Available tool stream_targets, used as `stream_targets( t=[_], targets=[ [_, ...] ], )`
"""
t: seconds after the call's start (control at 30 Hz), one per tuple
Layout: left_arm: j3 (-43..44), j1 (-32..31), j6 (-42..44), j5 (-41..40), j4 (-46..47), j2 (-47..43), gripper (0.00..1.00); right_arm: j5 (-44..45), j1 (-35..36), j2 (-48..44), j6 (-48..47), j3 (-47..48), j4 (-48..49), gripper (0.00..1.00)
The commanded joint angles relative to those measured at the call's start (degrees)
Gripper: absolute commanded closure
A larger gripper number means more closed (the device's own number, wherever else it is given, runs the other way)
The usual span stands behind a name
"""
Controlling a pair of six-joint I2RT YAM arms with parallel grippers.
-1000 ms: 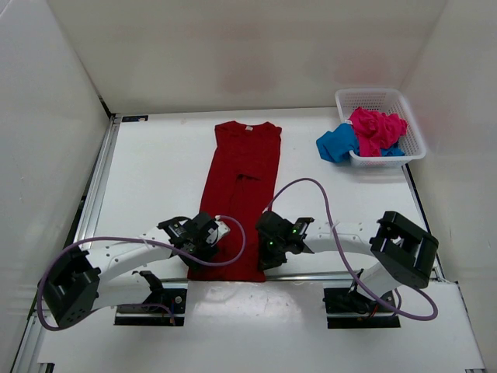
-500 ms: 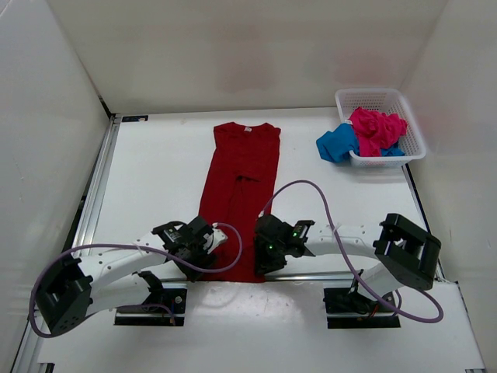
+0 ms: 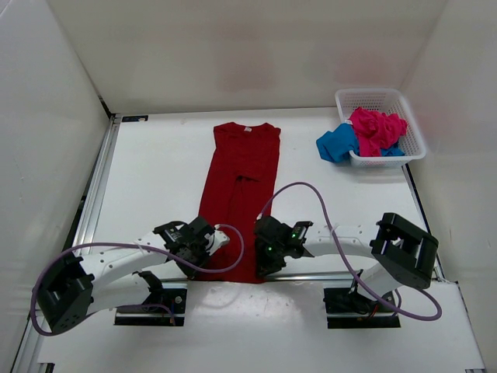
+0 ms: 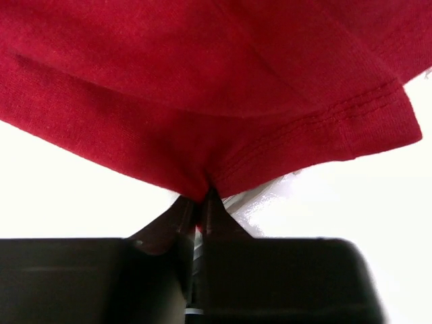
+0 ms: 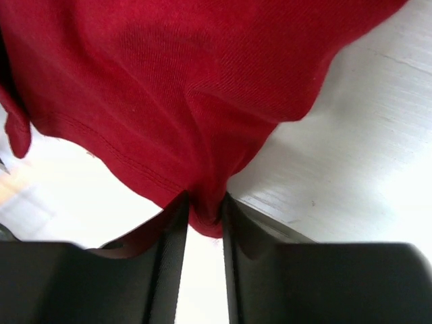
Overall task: Fold and stack the t-shirts
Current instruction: Grab the bottom of the folded rectangular tshirt with both arms, then fold the folded rectangular tshirt in 1/3 of the way
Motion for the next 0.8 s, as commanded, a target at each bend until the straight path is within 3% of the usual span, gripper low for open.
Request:
stream_targets(
  t=[0.0, 0.03, 0.1, 0.33, 0.5, 0.77],
  targets=[
    [0.26, 0.08, 0.54, -1.04, 1.36, 0.74, 0.89, -0.91, 0.34, 0.82, -0.72, -0.92, -0.16, 0.77],
    [0.27, 0.08, 0.54, -1.57, 1.89, 0.74, 0.89, -1.43, 0.34, 0.82, -0.72, -0.92, -0.16, 0.89],
    [2.55, 0.08, 0.54, -1.57, 1.89, 1.26, 0.89, -1.43, 0.34, 0.82, -0.72, -0.39, -0.16, 1.0],
    [11.07, 3.33, 0.54, -1.58, -4.08, -0.06, 0.89, 3.56, -0.19, -3.83, -1.86, 5.58, -3.66, 1.0],
    [16.96, 7.46, 0.54, -1.57, -7.69, 1.52, 0.89, 6.65, -6.23, -5.95, -3.88, 11.29, -9.82, 1.0],
    [35.39, 20.38, 0.54, -0.96, -7.96, 18.81, 0.89, 1.83, -21.35, 0.62, -12.14, 22.53, -12.73, 1.0]
  ],
)
